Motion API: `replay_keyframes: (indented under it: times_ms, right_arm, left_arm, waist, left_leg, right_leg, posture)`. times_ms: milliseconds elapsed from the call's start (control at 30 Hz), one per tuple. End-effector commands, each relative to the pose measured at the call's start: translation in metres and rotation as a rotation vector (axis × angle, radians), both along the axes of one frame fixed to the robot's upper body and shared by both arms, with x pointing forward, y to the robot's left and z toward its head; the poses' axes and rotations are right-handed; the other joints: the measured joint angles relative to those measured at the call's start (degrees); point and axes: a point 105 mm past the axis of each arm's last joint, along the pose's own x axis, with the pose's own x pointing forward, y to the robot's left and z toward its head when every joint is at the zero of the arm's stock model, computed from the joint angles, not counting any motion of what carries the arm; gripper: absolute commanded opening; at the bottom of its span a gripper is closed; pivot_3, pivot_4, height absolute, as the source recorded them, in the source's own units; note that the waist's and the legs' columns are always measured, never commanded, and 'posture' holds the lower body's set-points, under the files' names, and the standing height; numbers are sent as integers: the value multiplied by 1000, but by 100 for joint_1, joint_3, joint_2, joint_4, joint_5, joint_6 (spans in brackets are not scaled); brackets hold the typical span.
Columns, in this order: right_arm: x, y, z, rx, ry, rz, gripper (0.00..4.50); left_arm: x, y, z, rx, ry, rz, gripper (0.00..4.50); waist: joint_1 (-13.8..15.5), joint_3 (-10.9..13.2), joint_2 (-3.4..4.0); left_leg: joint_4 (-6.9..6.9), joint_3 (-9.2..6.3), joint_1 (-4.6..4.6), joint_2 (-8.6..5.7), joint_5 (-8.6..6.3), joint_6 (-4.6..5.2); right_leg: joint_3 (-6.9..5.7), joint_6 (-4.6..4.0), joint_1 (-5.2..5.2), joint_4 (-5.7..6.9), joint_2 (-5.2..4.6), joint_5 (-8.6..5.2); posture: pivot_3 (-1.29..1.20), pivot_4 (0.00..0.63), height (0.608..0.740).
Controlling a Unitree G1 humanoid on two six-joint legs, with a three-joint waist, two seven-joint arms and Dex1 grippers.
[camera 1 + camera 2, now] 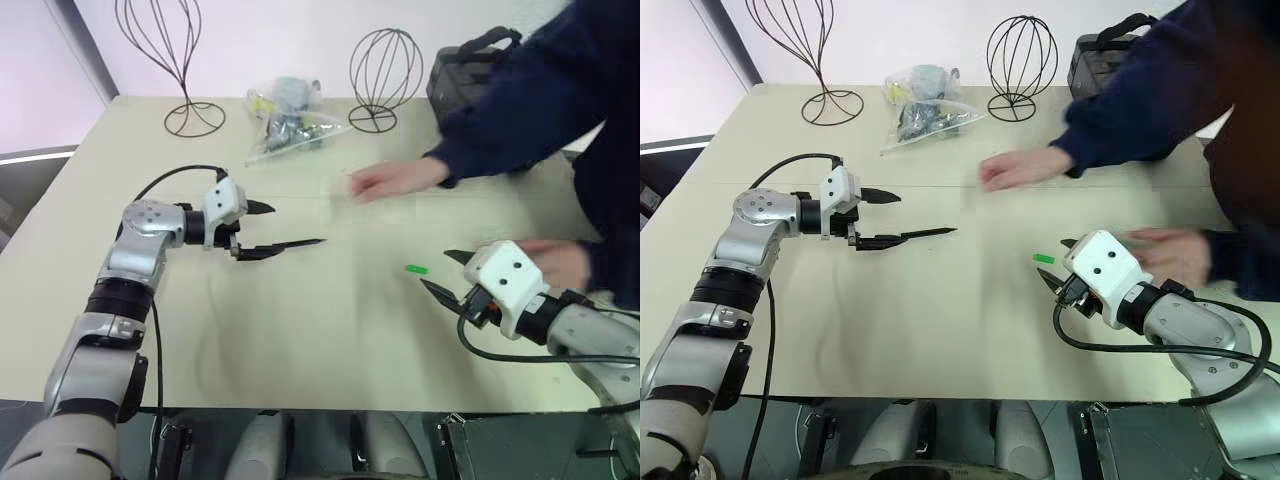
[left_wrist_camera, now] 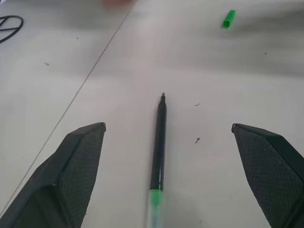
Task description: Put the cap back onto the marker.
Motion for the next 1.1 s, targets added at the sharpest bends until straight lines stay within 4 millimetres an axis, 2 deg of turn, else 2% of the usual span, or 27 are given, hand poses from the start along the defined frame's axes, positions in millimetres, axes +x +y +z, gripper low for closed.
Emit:
replay_keyframes:
  times_ms: [33,233,767,1100]
  right_arm:
    - [-1,4,13,2,-63,14,2824]
    - [0,3,13,6,-60,13,2824]
    - [2,2,11,7,-57,-1,2824]
    - [2,5,10,14,-61,-5,2824]
  left_arm:
    - [0,0,16,-12,-57,-7,4462]
    - [2,-3,20,-38,-66,10,4462]
    - [3,-10,10,3,-68,-9,4462]
    - [18,-15,2,42,-89,30,4462]
  waist:
    - [0,0,0]
    - [1,0,0]
    - [3,0,0]
    - [5,0,-1]
  left_leg:
    - [0,0,0,0,0,0]
    - [0,0,0,0,0,0]
    - [0,0,0,0,0,0]
    - [1,0,0,-3,0,0]
  right_leg:
    - [0,0,0,0,0,0]
    - [0,0,-1,2,0,0]
    - [0,0,-1,2,0,0]
    - [0,0,-1,2,0,0]
  posture:
    - [0,150,740]
    - [0,150,740]
    - [0,150,740]
    - [0,150,740]
